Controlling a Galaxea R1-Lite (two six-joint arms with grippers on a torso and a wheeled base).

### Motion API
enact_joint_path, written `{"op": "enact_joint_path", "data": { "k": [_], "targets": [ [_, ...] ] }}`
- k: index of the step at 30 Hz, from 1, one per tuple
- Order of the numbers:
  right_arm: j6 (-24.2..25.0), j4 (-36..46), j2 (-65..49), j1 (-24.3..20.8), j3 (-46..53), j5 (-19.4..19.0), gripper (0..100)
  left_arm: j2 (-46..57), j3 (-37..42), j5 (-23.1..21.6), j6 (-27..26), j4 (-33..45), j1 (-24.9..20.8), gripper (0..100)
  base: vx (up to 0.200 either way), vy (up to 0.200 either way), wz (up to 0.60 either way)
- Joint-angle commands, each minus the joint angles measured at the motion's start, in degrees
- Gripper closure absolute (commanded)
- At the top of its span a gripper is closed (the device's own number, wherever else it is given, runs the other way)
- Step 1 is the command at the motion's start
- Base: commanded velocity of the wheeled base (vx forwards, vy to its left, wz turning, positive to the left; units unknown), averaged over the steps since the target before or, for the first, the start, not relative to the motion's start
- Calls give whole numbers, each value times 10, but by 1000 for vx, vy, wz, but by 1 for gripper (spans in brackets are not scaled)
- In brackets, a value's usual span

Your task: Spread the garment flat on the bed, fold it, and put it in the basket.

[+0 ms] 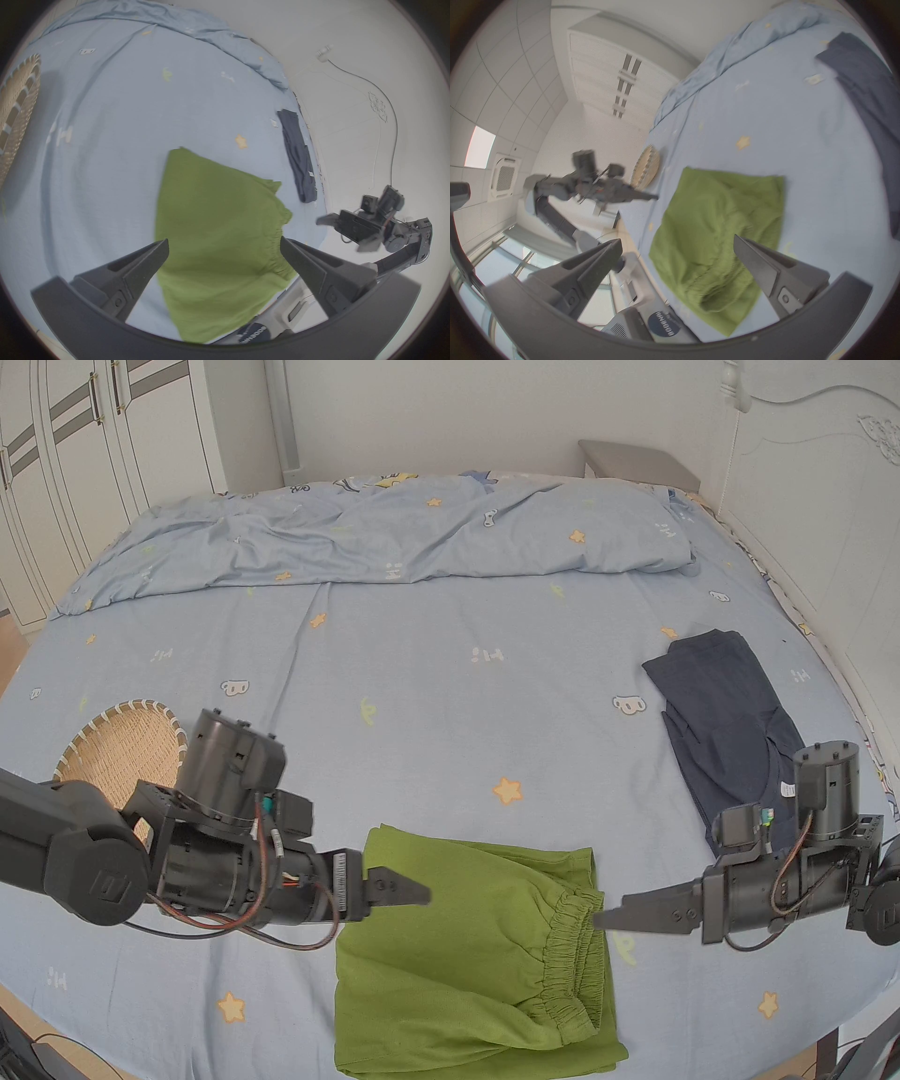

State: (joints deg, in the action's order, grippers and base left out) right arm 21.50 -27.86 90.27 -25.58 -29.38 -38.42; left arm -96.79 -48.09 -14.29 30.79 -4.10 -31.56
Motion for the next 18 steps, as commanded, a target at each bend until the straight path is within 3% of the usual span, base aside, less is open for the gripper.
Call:
{"op": "enact_joint_path", "data": {
  "k": [1,4,5,8,13,18],
  "targets": [
    [9,83,47,-129,-87,12,0,-41,84,-55,-69,-63,95,0,0,0,0],
    [9,94,54,-142,-96,20,0,-44,85,-55,-69,-70,96,0,0,0,0],
    [6,119,95,-188,-122,63,0,-65,85,-56,-68,-90,94,0,0,0,0],
    [5,127,131,-209,-134,88,0,-86,88,-56,-67,-108,91,0,0,0,0],
    [-1,126,169,-204,-131,92,0,-109,96,-64,-67,-129,89,0,0,0,0],
    [-27,124,202,-161,-122,92,0,-132,97,-94,-57,-161,84,0,0,0,0]
  ]
}}
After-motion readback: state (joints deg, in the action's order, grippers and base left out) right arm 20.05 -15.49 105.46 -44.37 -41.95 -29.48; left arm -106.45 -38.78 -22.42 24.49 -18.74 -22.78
